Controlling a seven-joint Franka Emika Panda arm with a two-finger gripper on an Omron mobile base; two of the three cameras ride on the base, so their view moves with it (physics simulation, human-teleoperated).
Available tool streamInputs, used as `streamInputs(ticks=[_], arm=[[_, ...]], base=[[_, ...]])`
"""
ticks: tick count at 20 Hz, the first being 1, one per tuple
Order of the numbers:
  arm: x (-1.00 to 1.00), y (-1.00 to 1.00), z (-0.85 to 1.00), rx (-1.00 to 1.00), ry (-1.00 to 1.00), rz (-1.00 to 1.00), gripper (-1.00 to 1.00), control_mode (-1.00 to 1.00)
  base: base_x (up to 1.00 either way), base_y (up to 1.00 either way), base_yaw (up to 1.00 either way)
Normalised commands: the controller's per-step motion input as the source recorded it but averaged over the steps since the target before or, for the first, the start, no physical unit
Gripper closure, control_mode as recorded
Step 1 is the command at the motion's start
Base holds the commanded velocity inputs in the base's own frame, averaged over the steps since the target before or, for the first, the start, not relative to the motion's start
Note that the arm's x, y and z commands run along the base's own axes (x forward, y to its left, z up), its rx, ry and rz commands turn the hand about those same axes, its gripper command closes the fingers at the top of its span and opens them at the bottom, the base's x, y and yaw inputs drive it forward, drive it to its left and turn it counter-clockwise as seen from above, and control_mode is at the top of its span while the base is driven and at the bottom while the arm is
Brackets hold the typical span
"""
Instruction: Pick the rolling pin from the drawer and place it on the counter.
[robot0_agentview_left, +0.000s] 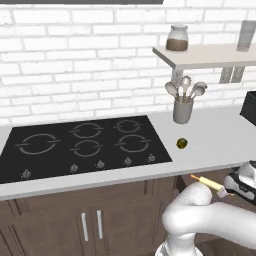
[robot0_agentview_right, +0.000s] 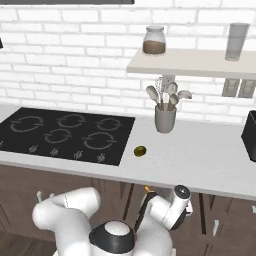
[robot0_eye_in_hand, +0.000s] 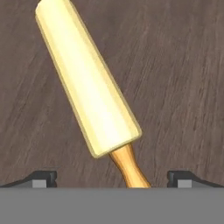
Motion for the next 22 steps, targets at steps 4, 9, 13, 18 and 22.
streamInputs(ticks=[4, 9, 13, 18, 22], arm=[[0.15, 0.00, -0.55, 0.00, 0.04, 0.05, 1.00, -1.00], [-0.23, -0.05, -0.68, 0.00, 0.12, 0.14, 1.00, -1.00], [-0.99, -0.43, -0.67, 0.00, 0.11, 0.17, 1.00, -1.00], [-0.86, -0.31, -0.29, 0.01, 0.01, 0.21, 1.00, -1.00], [-0.46, -0.23, 0.36, 0.13, -0.33, 0.22, 1.00, -1.00]], base=[[0.00, 0.00, 0.00], [0.00, 0.00, 0.00], [0.00, 0.00, 0.00], [0.00, 0.00, 0.00], [0.00, 0.00, 0.00]])
